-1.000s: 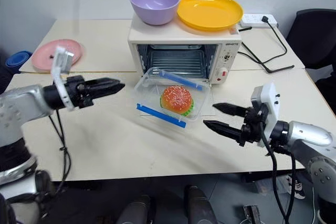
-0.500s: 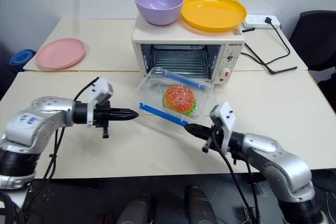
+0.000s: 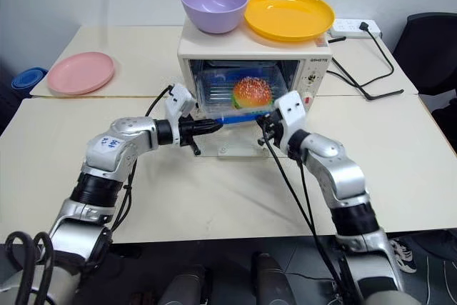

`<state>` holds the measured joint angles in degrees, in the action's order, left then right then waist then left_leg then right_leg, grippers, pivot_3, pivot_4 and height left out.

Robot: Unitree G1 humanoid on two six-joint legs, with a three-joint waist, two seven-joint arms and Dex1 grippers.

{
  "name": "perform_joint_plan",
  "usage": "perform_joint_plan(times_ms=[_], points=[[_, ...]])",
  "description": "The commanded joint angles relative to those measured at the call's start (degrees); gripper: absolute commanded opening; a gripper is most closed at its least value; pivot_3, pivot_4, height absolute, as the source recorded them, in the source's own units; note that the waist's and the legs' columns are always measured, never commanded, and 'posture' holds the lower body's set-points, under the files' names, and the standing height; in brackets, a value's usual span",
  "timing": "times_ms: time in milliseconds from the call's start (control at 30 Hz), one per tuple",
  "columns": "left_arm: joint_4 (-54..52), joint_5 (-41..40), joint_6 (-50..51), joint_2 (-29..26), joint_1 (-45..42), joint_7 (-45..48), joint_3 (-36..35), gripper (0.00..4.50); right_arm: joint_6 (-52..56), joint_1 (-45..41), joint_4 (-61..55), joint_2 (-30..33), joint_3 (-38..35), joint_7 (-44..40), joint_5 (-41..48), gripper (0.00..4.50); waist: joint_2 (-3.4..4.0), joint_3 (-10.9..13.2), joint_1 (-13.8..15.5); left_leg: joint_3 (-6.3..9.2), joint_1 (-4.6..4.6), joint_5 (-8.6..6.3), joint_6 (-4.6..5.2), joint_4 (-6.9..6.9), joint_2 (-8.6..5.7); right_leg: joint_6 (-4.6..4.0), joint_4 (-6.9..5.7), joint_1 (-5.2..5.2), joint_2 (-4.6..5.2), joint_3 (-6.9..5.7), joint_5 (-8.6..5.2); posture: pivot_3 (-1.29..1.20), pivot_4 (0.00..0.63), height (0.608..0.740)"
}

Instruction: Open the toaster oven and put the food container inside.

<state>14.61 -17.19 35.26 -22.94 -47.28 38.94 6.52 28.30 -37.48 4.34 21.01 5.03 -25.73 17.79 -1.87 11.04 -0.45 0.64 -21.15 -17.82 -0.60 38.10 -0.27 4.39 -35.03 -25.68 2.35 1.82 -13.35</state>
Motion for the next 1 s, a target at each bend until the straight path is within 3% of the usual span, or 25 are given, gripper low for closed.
perform_joint_plan(times_ms=[33, 167, 333, 433, 533, 633, 733, 867, 1000], points=[[4.5, 1.0, -3.7, 1.7, -3.7, -3.7, -3.9, 0.0, -6.9, -5.2, 8.0, -2.7, -0.9, 1.9, -3.7, 0.01, 0.0, 0.0, -0.1, -0.03, 0.01, 0.0, 0.0, -0.01, 0.01, 0.0, -0.01, -0.01, 0.04, -0.01, 0.0, 0.0, 0.15, 0.74], [3.4, 0.4, -3.1, 1.3, -3.4, -2.6, -5.3, 0.0, -10.1, -7.4, 12.8, -4.1, -1.8, 1.4, -5.2, 0.01, 0.0, 0.0, -0.6, -0.01, -0.06, 0.0, 0.0, -0.05, 0.01, 0.04, -0.14, -0.03, 0.1, 0.01, 0.02, 0.0, 0.15, 0.74], [-11.1, -5.3, 4.7, -6.5, 2.2, 1.2, -10.6, 0.0, -3.3, -0.2, -1.6, -0.2, -4.0, -4.6, -0.1, 0.01, 0.01, 0.0, -1.3, 0.0, -0.34, -0.07, 0.01, -0.09, 0.04, 0.08, -0.04, -0.26, 0.17, 0.16, 0.02, 0.0, 0.15, 0.74], [-19.9, -10.5, 9.9, -13.4, 6.6, 4.5, -16.4, 0.57, 5.7, 8.4, -16.2, 5.3, -7.0, -8.5, 6.9, 0.0, 0.04, 0.0, -1.2, 0.02, -0.75, -0.07, -0.01, -0.1, 0.07, 0.08, -0.14, -0.74, 0.17, 0.22, 0.01, 0.0, 0.15, 0.74], [-27.4, -14.7, 12.4, -20.7, 12.3, 8.9, -20.9, 1.5, 13.1, 18.0, -27.9, 10.7, -10.0, -10.8, 13.1, 0.0, 0.04, 0.0, -1.1, 0.07, -0.99, -0.05, -0.04, -0.07, 0.08, 0.06, -0.16, -0.98, 0.16, 0.2, 0.0, 0.0, 0.15, 0.74], [-31.4, -17.7, 14.4, -25.5, 15.8, 11.1, -24.5, 2.41, 17.0, 25.2, -33.3, 12.3, -11.8, -9.3, 15.4, 0.0, 0.03, 0.0, -1.1, 0.11, -0.87, -0.05, -0.02, -0.03, 0.04, 0.06, -0.04, -0.77, 0.2, 0.17, 0.0, 0.0, 0.15, 0.74], [-33.0, -20.2, 15.7, -28.1, 17.4, 11.7, -26.8, 3.36, 17.2, 29.7, -34.1, 11.2, -10.7, -6.4, 13.6, 0.0, 0.03, 0.0, -1.1, 0.1, -0.13, -0.03, 0.01, -0.02, 0.01, 0.0, 0.11, -0.02, 0.17, 0.16, -0.02, 0.0, 0.15, 0.74], [-33.5, -20.8, 14.9, -29.1, 17.9, 11.8, -26.6, 4.48, 14.0, 28.6, -27.9, 7.3, -7.9, -1.8, 8.8, 0.0, 0.03, 0.0, -1.3, -0.05, 0.48, 0.05, 0.12, -0.06, 0.07, -0.48, 0.47, 0.59, -0.11, 0.09, -0.32, 0.0, 0.15, 0.74], [-34.4, -22.9, 15.3, -28.9, 16.9, 11.8, -26.6, 4.48, 9.0, 25.3, -19.7, 4.7, -6.6, 0.0, 4.1, 0.0, 0.03, 0.0, -1.3, -0.17, 0.73, 0.0, 0.06, -0.17, 0.08, -0.13, 0.24, 0.67, -0.3, 0.15, -0.25, 0.0, 0.15, 0.74]])
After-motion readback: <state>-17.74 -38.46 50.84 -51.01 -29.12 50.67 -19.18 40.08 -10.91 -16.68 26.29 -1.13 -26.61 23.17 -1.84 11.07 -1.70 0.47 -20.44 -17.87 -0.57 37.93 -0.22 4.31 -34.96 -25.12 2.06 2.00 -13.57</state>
